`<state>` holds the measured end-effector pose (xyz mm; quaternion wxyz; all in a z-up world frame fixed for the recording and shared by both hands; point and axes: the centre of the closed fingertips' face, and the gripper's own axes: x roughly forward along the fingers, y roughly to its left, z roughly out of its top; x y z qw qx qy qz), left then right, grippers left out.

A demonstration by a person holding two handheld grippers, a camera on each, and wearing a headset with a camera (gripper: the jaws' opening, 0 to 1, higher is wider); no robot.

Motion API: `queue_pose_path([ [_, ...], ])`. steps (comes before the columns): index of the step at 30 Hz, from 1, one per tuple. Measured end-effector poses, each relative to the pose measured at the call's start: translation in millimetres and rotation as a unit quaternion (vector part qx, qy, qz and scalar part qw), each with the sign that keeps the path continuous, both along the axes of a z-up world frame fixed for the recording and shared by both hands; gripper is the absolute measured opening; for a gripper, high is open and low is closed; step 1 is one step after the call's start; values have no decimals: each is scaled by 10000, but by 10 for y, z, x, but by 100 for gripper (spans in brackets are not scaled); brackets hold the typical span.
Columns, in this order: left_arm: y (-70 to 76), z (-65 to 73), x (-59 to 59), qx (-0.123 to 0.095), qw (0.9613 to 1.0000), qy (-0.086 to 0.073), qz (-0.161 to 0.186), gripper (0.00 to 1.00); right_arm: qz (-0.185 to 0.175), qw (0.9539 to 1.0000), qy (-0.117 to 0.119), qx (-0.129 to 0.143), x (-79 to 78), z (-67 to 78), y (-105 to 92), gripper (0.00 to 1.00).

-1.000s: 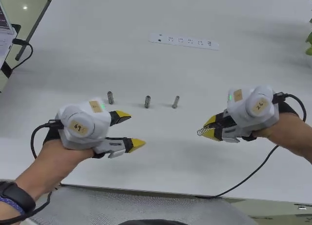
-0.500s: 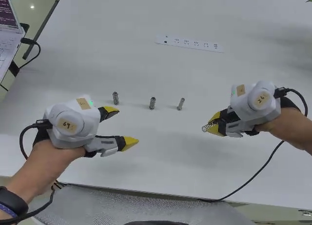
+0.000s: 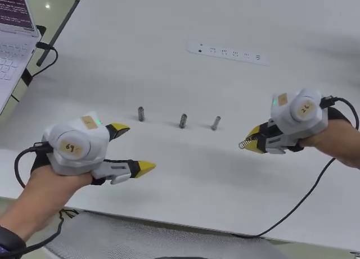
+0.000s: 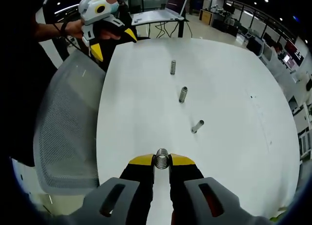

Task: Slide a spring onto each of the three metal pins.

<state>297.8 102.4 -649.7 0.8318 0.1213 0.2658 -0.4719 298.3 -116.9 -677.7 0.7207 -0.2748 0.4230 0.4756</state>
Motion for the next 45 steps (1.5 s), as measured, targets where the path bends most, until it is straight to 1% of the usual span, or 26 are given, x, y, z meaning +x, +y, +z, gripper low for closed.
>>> queue_pose_path([
  [11, 121, 24, 22, -11, 9999, 2, 156, 61, -41, 10000, -58, -46, 273, 25, -19, 9],
  [17, 169, 60, 52, -35, 9997, -15, 241, 63, -12, 9999, -66, -88, 402, 2, -14, 9],
  [20, 189, 66, 60, -12, 9997, -26, 255, 64, 1, 9999, -74, -99, 458, -1, -10, 9],
  [24, 244, 80, 82, -36, 9994, -23, 356, 65, -30, 9999, -86, -100, 563, -19, 6, 9],
  [31, 287, 80, 58, -77, 9990, 39, 445, 67, -24, 9999, -83, -105, 669, -64, 54, 9],
  [36, 313, 96, 44, -169, 9984, 82, 538, 68, -4, 9999, -68, -155, 734, -111, 63, 9],
  [41, 361, 99, 52, -176, 9979, 100, 612, 67, -46, 9998, -67, -170, 812, -177, 67, 9],
  [45, 401, 104, 52, -139, 9978, 98, 636, 67, -59, 9998, -47, -192, 848, -216, 62, 9],
])
